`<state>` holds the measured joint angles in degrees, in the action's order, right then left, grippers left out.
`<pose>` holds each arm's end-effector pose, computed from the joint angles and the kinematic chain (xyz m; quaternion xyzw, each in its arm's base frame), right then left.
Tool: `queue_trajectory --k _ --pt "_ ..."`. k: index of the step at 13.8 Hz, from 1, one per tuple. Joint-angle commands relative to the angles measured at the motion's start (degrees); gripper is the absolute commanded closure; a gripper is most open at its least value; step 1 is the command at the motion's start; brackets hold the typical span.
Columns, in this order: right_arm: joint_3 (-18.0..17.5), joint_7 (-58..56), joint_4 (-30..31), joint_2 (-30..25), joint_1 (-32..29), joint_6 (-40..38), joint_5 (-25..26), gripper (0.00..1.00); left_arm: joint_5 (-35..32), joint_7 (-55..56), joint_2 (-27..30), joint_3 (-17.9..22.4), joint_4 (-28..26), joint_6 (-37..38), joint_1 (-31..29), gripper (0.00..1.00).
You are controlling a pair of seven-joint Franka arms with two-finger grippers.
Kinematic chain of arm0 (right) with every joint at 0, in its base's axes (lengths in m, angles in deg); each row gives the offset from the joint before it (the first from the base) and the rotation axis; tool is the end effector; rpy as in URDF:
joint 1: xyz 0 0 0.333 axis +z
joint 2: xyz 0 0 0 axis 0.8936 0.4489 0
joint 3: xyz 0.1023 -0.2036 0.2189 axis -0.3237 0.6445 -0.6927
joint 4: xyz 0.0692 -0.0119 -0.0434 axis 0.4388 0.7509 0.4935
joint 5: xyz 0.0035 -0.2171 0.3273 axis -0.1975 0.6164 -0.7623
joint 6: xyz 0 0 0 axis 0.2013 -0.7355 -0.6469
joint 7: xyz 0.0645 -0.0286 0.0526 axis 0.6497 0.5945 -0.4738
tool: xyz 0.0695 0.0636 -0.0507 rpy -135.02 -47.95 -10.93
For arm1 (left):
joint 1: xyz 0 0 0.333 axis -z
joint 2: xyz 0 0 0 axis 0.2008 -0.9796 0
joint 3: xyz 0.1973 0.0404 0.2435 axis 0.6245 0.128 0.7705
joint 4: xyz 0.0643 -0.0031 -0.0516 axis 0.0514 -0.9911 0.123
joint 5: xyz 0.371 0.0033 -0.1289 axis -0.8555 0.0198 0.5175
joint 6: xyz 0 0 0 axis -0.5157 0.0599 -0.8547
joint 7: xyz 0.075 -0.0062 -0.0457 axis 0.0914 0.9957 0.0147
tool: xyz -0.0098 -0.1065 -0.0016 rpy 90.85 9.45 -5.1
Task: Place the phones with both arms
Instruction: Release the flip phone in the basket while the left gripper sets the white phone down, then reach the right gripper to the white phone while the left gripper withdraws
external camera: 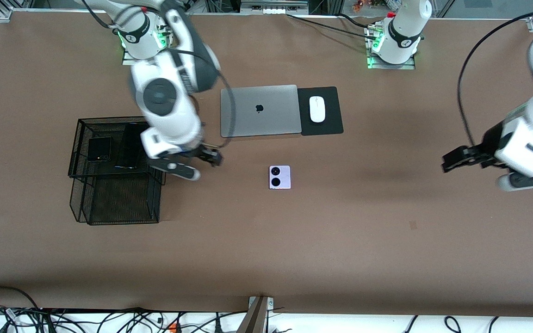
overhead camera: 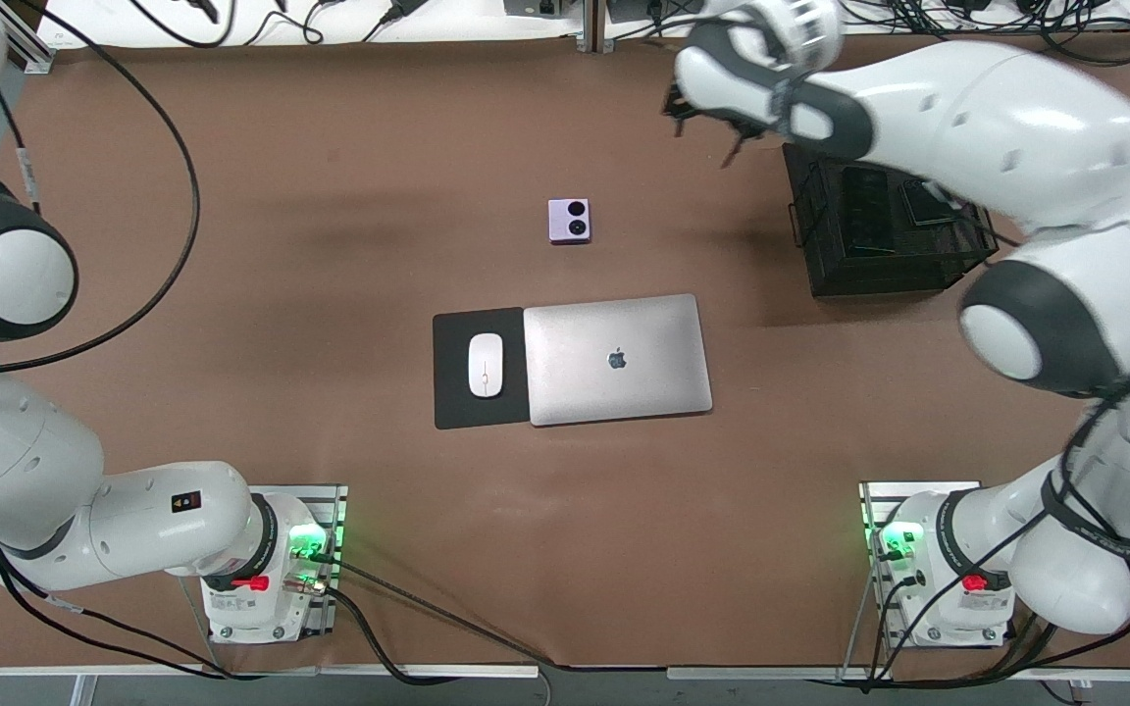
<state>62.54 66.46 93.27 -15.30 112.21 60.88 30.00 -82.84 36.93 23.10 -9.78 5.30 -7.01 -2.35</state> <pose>0.5832 0.3856 0.3764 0.9796 -0.1999 0.0128 0.0130 0.6416 -0.0379 0.5748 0.9968 0.0767 0.0104 0.0195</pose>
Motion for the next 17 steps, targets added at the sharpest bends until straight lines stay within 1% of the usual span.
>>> queue_trajectory --k 1,2,4,5,6,7,8,9,10,11,12,15,16,17 --pt "-2.65 11.18 -13.54 10.87 0.34 -1.12 -0.97 0.0 0.95 -9.54 3.65 0.94 -2.65 -0.38 -2.07 0.0" --pt "-3.01 14.17 -16.35 13.33 0.69 -0.25 -0.97 0.0 1.04 -11.41 5.84 4.6 -4.14 -0.39 -0.15 0.0" --pt "-3.1 19.1 -19.71 17.82 2.09 3.17 -0.97 0.0 1.57 -13.27 11.29 15.22 -10.45 -0.47 8.09 0.0" --pt "-3.1 20.78 -20.51 19.49 2.8 5.71 -0.97 0.0 3.22 -13.45 13.49 18.5 -12.66 -0.56 10.05 0.0" --pt "-3.27 20.88 -20.77 20.64 3.24 7.91 -1.06 0.0 3.59 -13.45 16.91 20.88 -15.9 -0.56 11.02 0.0" --pt "-4.23 21.06 -21.13 21.69 3.68 9.58 -0.97 0.0 3.76 -13.45 19.99 22.29 -19.93 -1.17 11.82 0.0" --pt "-4.94 21.06 -21.74 22.49 3.77 10.91 -0.79 0.0 3.42 -13.54 21.23 24.4 -21.28 -1.79 14.26 0.0" --pt "-5.2 21.14 -22.35 23.28 3.86 11.62 -0.62 0.0 3.42 -13.54 21.42 27.72 -21.21 -1.62 17.5 0.0" --pt "-5.12 21.14 -22.88 24.33 4.47 12.67 -0.36 0.0 3.94 -13.54 20.81 29.24 -20.68 -1.62 18.23 0.0" --pt "-5.03 21.23 -23.24 25.3 5.26 13.63 0.17 0.0 3.86 -13.54 20.63 29.25 -20.42 -1.62 18.15 0.0" --pt "-5.03 21.15 -23.5 26.09 5.61 14.25 2.26 0.0 3.51 -13.54 20.63 29.25 -20.33 -1.27 18.15 0.0" --pt "-6.08 19.31 -23.41 26.8 6.41 14.96 13.14 0.0 3.15 -13.54 20.55 29.16 -20.15 -0.3 18.24 0.0" --pt "-6.78 17.12 -23.15 26.89 6.32 14.96 15.79 0.0 3.15 -13.62 20.37 29.08 -19.98 -0.3 18.33 0.0" --pt "-7.14 15.62 -23.24 26.89 6.15 15.05 16.08 0.0 3.15 -13.62 20.37 28.99 -19.71 -0.3 18.76 0.0"
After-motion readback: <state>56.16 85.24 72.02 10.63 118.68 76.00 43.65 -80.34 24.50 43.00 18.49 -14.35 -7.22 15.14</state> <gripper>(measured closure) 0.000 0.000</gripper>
